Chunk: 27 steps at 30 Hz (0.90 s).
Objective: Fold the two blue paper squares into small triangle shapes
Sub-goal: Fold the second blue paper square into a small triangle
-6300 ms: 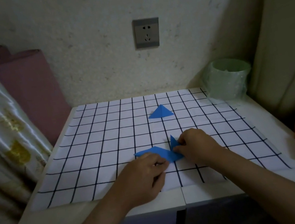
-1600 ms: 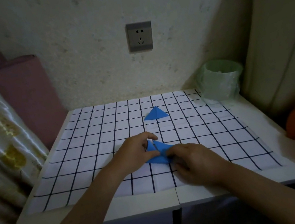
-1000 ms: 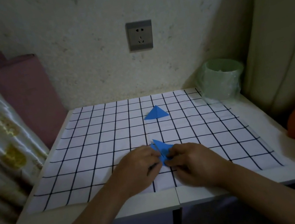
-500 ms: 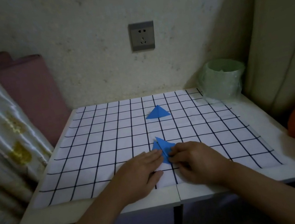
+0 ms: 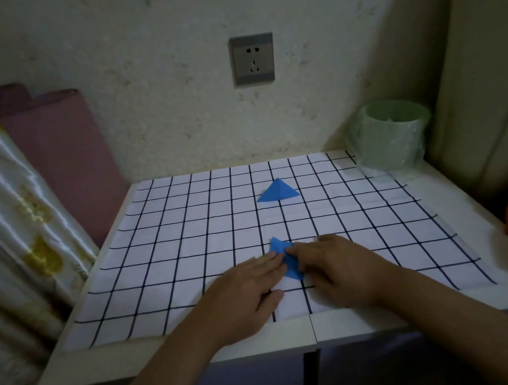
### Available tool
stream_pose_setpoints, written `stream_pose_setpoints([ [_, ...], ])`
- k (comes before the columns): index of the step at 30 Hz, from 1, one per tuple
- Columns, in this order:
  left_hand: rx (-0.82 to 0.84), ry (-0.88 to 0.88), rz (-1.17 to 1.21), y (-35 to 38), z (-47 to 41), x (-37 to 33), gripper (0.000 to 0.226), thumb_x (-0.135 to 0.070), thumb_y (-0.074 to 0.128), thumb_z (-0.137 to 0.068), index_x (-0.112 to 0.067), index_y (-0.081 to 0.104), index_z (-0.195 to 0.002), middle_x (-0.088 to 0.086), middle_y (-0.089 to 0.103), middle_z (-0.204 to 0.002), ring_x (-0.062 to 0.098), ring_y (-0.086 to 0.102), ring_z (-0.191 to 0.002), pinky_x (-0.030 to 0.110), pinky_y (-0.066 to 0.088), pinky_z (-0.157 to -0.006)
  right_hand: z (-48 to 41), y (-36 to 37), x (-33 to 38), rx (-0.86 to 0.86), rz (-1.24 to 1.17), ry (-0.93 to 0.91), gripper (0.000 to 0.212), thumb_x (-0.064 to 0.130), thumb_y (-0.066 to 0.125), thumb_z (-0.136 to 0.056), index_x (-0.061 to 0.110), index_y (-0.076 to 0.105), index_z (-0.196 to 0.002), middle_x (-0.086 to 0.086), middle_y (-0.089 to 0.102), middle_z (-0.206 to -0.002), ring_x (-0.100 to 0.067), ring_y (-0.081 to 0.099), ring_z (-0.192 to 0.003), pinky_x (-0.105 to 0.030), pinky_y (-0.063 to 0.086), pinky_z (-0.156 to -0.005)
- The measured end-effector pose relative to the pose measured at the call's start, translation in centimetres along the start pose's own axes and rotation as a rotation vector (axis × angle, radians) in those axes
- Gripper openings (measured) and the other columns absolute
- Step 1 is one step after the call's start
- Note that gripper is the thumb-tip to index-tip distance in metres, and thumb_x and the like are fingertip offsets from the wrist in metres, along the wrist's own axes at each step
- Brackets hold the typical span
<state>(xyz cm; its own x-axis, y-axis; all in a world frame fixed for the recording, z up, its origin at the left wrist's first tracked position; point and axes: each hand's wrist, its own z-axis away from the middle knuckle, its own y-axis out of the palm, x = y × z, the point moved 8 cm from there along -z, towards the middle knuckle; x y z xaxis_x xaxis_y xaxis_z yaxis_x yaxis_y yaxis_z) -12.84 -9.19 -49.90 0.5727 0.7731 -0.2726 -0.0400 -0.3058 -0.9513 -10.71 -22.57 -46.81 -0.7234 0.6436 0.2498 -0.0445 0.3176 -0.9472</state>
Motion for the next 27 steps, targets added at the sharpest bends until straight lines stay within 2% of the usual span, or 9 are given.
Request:
stream_pose_setpoints([
  [3,0.019,-0.009,0.014,0.0,0.0,-0.1,0.054,-0.047,0.035,-0.1,-0.033,0.028,-0.152,-0.014,0.02,-0.16,-0.003,0.011,-0.146,0.028,0.017,-0.122,0.3,0.1,-0.1,-0.008,-0.005,-0.011,0.028,0.021,0.045,-0.092,0.019,0.056,-0.118,0.009,0.057,-0.085,-0.01,0.051,-0.07,-0.022,0.037,-0.091],
  [7,0.005,0.021,-0.032,-0.6,-0.4,-0.6,0.052,-0.046,0.035,-0.098,-0.035,0.034,-0.149,-0.014,0.03,-0.158,0.002,0.026,-0.143,0.036,0.028,-0.117,0.4,0.3,0.1,0.003,0.005,-0.044,0.02,0.021,0.046,-0.094,0.024,0.057,-0.11,0.01,0.058,-0.1,-0.004,0.052,-0.083,-0.029,0.032,-0.109],
  [10,0.002,0.024,-0.049,-0.7,-0.6,-0.5,0.05,-0.043,0.036,-0.099,-0.035,0.034,-0.148,-0.015,0.033,-0.156,0.002,0.026,-0.142,0.036,0.026,-0.117,0.6,-0.5,0.8,-0.035,0.026,-0.086,0.013,0.017,0.054,-0.09,0.019,0.065,-0.098,-0.002,0.064,-0.112,-0.013,0.058,-0.098,-0.038,0.044,-0.099],
  [12,-0.005,0.034,-0.044,-0.8,-0.7,-0.6,0.047,-0.041,0.037,-0.099,-0.035,0.037,-0.146,-0.015,0.035,-0.154,0.002,0.027,-0.14,0.034,0.026,-0.116,1.0,-1.0,1.3,-0.092,0.072,-0.114,0.018,0.015,0.062,-0.088,0.016,0.07,-0.104,-0.008,0.065,-0.115,-0.02,0.06,-0.102,-0.034,0.049,-0.095],
  [16,0.006,0.046,-0.041,-0.9,-1.0,-0.7,0.046,-0.039,0.037,-0.1,-0.036,0.039,-0.145,-0.015,0.038,-0.152,0.003,0.029,-0.139,0.034,0.028,-0.115,1.5,-0.3,2.3,-0.068,0.099,-0.176,0.022,0.017,0.061,-0.09,0.017,0.074,-0.108,-0.004,0.065,-0.114,-0.016,0.06,-0.098,-0.026,0.05,-0.088],
  [18,0.009,0.046,-0.042,-0.9,-1.0,-0.6,0.046,-0.039,0.037,-0.1,-0.035,0.039,-0.146,-0.014,0.036,-0.154,0.004,0.026,-0.141,0.036,0.027,-0.116,1.6,-0.1,2.2,-0.064,0.052,-0.143,0.023,0.018,0.058,-0.09,0.018,0.075,-0.106,-0.001,0.064,-0.115,-0.014,0.061,-0.098,-0.025,0.052,-0.082],
  [22,-0.039,0.048,-0.105,-1.1,-0.4,-0.8,0.047,-0.041,0.036,-0.1,-0.033,0.042,-0.145,-0.009,0.028,-0.159,0.01,0.013,-0.147,0.035,0.018,-0.12,1.5,0.1,1.4,-0.063,0.006,-0.073,0.024,0.016,0.057,-0.088,0.022,0.075,-0.104,0.004,0.061,-0.115,-0.008,0.058,-0.098,-0.019,0.05,-0.082],
  [24,-0.117,0.046,-0.18,-1.7,0.0,-1.2,0.046,-0.042,0.037,-0.099,-0.031,0.047,-0.143,-0.004,0.033,-0.156,0.015,0.023,-0.144,0.036,0.023,-0.117,1.4,0.1,1.3,-0.061,-0.006,-0.06,0.025,0.017,0.055,-0.088,0.022,0.075,-0.102,0.005,0.061,-0.112,-0.008,0.059,-0.096,-0.019,0.05,-0.081],
  [27,-0.17,0.077,-0.188,-2.2,0.6,-2.1,0.039,-0.041,0.042,-0.099,-0.03,0.058,-0.132,-0.002,0.052,-0.134,0.015,0.043,-0.124,0.034,0.04,-0.101,1.4,0.0,1.3,-0.065,-0.018,-0.048,0.028,0.024,0.049,-0.09,0.024,0.075,-0.102,0.006,0.061,-0.11,-0.006,0.057,-0.097,-0.023,0.051,-0.082],
])
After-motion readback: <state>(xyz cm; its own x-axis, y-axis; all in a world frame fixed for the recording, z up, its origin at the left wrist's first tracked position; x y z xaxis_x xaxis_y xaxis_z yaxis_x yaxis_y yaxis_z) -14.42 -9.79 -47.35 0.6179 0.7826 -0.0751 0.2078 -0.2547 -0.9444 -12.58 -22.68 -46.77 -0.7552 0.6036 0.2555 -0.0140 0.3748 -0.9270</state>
